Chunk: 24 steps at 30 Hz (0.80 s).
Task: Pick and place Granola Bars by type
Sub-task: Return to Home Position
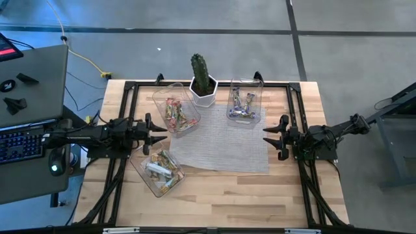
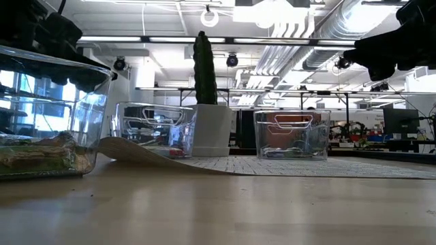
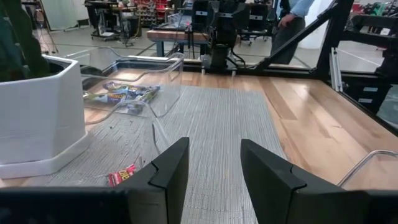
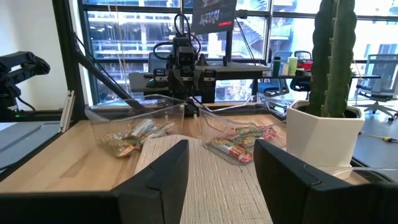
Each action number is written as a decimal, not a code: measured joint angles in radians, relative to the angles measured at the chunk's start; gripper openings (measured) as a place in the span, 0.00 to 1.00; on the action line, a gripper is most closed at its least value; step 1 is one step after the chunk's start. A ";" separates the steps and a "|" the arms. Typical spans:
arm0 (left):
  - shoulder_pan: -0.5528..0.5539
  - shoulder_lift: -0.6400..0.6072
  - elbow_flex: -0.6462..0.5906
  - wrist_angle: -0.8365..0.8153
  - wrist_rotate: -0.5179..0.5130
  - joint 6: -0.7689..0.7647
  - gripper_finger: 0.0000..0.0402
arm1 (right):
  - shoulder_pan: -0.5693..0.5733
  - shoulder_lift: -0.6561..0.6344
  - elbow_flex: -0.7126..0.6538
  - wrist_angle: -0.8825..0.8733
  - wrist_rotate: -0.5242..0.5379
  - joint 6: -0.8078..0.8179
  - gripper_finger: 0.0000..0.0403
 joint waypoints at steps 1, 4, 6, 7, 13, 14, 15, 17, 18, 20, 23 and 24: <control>0.000 0.000 0.000 0.000 0.000 0.000 0.35 | 0.000 0.000 0.000 0.000 0.000 0.000 0.41; 0.000 0.000 0.000 0.000 0.000 0.000 0.35 | 0.000 0.000 0.000 0.000 0.000 0.000 0.41; 0.000 0.000 0.000 0.000 0.000 0.000 0.35 | 0.000 0.000 0.000 0.000 0.000 0.000 0.41; 0.000 0.000 0.000 0.000 0.000 0.000 0.35 | 0.000 0.000 0.000 0.000 0.000 0.000 0.41; 0.000 0.000 0.000 0.000 0.000 0.000 0.35 | 0.000 0.000 0.000 0.000 0.000 0.000 0.41; 0.000 0.000 0.000 0.000 0.000 0.000 0.35 | 0.000 0.000 0.000 0.000 0.000 0.000 0.41; 0.000 0.000 0.000 0.000 0.000 0.000 0.35 | 0.000 0.000 0.000 0.000 0.000 0.000 0.41; 0.000 0.000 0.000 0.000 0.000 0.000 0.35 | 0.000 0.000 0.000 0.000 0.000 0.000 0.41; 0.000 0.000 0.000 0.000 0.000 0.000 0.35 | 0.000 0.000 0.000 0.000 0.000 0.000 0.41; 0.000 0.000 0.000 0.000 0.000 0.000 0.35 | 0.000 0.000 0.000 0.000 0.000 0.000 0.41; 0.000 0.000 0.000 0.000 0.000 0.000 0.35 | 0.000 0.000 0.000 0.000 0.000 0.000 0.41; 0.000 0.000 0.000 0.000 0.000 0.000 0.35 | 0.000 0.000 0.000 0.000 0.000 0.000 0.41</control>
